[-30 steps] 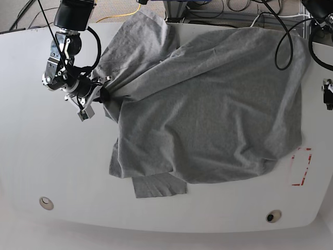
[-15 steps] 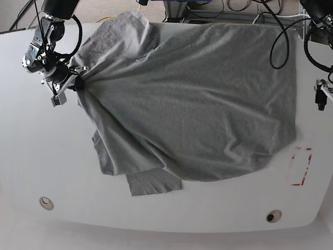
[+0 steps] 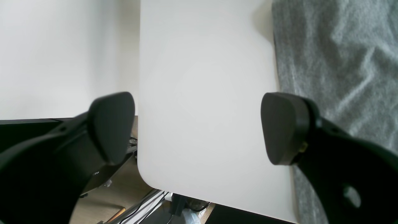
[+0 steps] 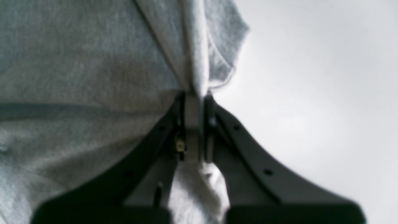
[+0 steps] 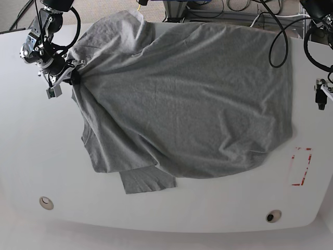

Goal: Layout the t-shirt on the table in an organized manner, then fold the t-shirt properly
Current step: 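Pull the grasped corner with the right gripper to smooth the shirt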

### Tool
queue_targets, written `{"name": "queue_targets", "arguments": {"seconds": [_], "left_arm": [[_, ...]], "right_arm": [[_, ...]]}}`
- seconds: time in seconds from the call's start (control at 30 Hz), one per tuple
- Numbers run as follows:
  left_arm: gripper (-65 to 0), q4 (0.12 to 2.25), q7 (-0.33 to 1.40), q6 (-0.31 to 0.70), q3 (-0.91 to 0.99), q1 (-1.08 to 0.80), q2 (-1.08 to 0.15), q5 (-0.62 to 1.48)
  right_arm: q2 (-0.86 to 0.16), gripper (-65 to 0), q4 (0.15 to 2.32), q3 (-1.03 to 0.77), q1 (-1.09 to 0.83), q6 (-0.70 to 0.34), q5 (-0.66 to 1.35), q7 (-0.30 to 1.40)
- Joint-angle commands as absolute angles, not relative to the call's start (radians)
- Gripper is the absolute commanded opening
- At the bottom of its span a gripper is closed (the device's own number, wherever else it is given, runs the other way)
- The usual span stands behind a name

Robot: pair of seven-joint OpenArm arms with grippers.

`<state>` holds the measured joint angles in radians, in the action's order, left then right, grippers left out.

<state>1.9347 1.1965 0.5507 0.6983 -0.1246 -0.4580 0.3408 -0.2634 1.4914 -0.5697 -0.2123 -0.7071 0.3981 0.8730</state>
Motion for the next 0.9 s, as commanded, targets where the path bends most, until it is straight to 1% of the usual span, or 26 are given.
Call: {"name": "queue_targets", "arguments": {"seconds": [0.0,0.4,0.73,0.87], "left_arm": [[-3.1,1.951,1.181,0.547,0.705,-0.117,-0.481,0.344],[-3.1,1.951,1.181,0.547,0.705,-0.117,-0.483,0.344],[-3.1,1.951,1.181,0.547,0.705,-0.117,-0.483,0.344],[-3.1,1.951,1.181,0.547,0.702,-0.111,-0.479,0.346]], "right_arm": [[-0.269,-64.4,1.483,-0.568,-0.249,-0.698,0.323,0.975],[-0.272,-64.4,1.504,-0.570,-0.334,-0.698,0.323,0.972],[-0.271,-64.4,1.514,-0.570,-0.332,-0.698,0.323,0.974],[-0.275,-64.4,1.563,-0.570,-0.328,-0.698,0.323,0.975]]}}
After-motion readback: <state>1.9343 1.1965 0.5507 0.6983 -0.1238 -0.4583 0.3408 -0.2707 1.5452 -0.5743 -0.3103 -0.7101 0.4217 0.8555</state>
